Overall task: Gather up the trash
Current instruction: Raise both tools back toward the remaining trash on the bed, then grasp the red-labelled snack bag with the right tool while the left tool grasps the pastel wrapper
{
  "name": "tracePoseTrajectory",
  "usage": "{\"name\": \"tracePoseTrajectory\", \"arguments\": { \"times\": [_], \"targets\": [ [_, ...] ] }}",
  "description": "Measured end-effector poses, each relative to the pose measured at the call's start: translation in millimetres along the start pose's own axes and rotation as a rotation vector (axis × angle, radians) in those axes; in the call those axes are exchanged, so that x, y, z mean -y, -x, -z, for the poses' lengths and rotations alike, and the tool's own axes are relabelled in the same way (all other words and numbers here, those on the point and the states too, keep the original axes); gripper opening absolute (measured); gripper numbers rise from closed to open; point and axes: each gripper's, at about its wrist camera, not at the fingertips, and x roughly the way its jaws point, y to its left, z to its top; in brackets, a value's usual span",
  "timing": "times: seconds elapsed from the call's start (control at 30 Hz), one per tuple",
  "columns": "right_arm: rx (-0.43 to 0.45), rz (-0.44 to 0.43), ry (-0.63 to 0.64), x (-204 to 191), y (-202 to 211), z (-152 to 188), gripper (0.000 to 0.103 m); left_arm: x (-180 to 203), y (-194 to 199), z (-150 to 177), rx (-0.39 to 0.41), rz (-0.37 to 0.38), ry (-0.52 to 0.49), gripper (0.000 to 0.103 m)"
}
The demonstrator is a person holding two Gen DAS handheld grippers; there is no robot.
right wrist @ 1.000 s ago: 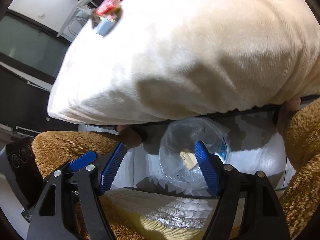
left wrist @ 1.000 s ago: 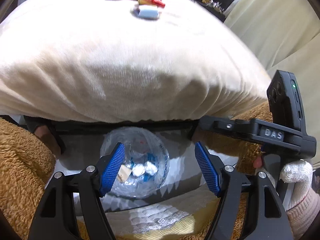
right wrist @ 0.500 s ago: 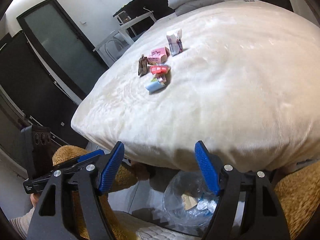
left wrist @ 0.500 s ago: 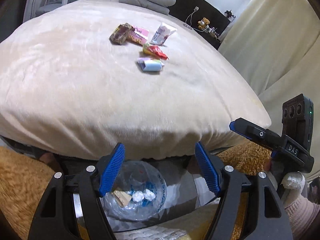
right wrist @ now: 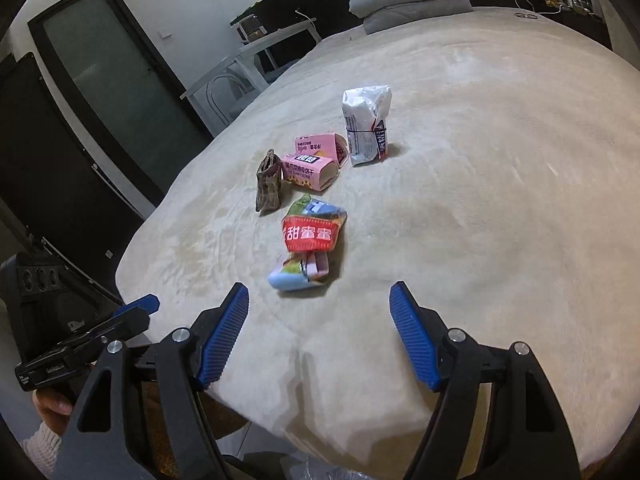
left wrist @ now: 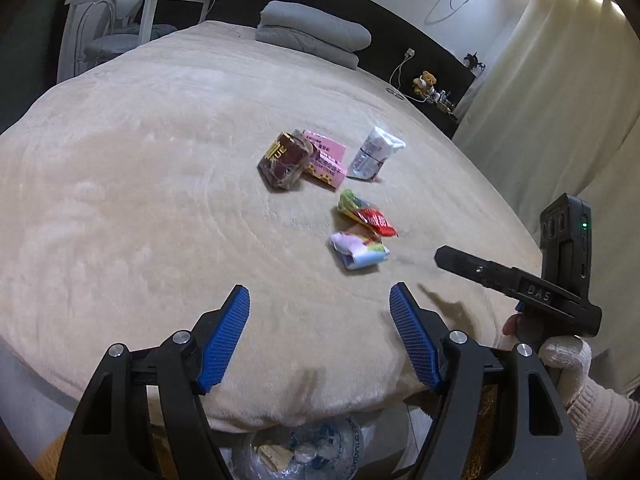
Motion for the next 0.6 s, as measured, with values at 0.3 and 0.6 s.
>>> {"name": "tracePoseTrajectory", "arguments": {
  "times": [0.3, 0.6],
  "targets": [
    [-0.04, 0.033, 0.04, -9, -69, -35, 0.073, -29, -11, -20, 0.024, 0.011, 0.072, 0.071],
    [-0.043, 0.12, 0.094, -17, -95, -41, 0.053, -28, -18, -15, 0.003, 0.006, 0.066, 0.071]
  ]
}}
